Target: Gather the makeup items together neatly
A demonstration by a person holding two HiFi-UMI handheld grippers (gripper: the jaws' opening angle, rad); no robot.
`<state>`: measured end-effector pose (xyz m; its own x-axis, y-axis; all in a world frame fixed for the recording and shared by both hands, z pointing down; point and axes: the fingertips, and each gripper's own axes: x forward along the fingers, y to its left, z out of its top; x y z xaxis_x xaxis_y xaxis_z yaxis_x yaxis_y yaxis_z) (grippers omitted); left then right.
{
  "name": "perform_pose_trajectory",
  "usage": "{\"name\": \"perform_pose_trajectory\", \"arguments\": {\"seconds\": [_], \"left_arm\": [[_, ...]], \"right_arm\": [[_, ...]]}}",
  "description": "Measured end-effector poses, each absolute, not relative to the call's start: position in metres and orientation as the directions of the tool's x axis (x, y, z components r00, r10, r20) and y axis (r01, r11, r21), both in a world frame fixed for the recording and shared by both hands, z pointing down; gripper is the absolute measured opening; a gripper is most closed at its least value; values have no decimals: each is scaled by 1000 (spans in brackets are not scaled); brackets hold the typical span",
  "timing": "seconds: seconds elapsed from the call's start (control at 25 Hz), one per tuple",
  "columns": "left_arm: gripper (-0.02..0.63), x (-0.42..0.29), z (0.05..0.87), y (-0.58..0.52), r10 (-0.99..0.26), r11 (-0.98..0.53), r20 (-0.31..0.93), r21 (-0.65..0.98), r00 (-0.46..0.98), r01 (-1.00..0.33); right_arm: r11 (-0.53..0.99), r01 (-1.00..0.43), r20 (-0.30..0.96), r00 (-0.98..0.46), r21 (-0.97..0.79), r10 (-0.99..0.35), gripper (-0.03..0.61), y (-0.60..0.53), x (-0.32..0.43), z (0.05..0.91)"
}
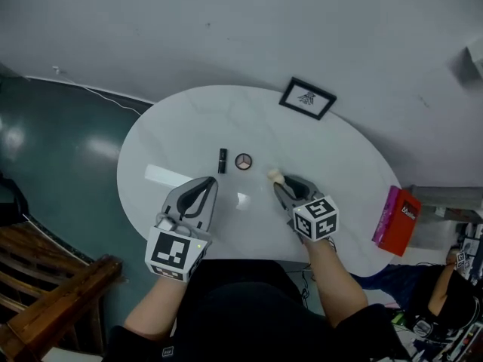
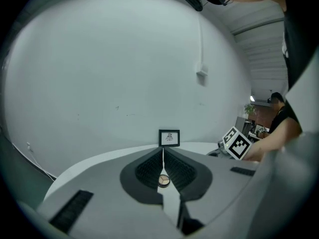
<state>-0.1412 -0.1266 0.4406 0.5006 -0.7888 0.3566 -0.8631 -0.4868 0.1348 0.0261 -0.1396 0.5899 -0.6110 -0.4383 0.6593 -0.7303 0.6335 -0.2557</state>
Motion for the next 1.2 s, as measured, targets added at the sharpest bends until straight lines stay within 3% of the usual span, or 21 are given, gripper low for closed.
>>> {"name": "perform_pose_trajectory", "arguments": {"seconds": [1.2], "left_arm": [[17,-154,462,-123,-775,-445,409,186,481,-876]], "right_arm": [[610,-746,728,-571,-267,-379,162,-147,22,632]]}}
